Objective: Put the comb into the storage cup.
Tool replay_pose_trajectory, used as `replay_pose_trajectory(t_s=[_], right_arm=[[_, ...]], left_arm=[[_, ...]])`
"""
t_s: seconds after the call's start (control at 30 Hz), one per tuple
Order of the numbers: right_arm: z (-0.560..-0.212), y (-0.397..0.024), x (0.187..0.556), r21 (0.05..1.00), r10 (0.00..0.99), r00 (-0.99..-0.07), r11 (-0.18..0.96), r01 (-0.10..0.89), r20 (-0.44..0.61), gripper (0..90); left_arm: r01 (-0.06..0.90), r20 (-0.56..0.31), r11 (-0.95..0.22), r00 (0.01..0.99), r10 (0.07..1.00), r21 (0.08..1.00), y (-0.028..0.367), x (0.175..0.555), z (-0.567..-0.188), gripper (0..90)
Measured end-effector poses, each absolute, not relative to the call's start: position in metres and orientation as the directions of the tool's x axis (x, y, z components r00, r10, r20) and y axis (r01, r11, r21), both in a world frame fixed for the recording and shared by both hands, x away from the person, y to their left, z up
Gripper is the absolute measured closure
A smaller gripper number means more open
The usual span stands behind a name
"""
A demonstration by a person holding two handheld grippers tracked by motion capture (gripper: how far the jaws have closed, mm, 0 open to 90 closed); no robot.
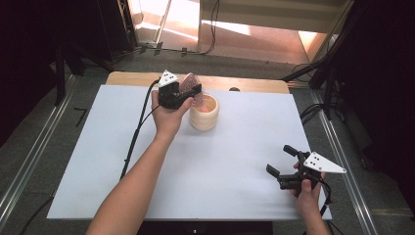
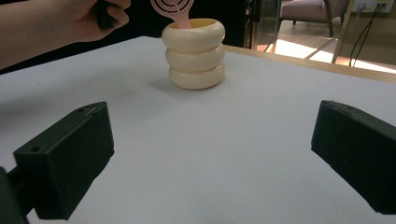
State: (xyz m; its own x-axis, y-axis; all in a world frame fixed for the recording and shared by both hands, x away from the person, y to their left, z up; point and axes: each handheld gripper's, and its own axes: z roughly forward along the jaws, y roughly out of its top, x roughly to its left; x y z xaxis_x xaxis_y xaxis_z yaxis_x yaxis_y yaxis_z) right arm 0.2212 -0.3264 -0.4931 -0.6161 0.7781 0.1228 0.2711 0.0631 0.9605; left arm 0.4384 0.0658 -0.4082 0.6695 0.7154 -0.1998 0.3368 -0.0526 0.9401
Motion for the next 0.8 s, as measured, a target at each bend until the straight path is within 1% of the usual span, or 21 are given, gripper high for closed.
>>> replay_pose_trajectory(t_s=[0.43,0.8], right_arm=[[-0.4941,-0.3263,0.2218,0.960,0.776,-0.617,0.062,0.274,0.126,0.0],[-0.4944,-0.3261,0.2221,0.958,0.776,-0.618,0.065,0.278,0.127,0.0]], left_arm=[[0.353,-0.214,-0.049,0.665,0.715,0.934,0.0616,0.4411,-0.4148,63.5],[0.401,-0.273,-0.004,0.631,0.726,0.916,0.0692,0.4458,-0.4188,62.4]])
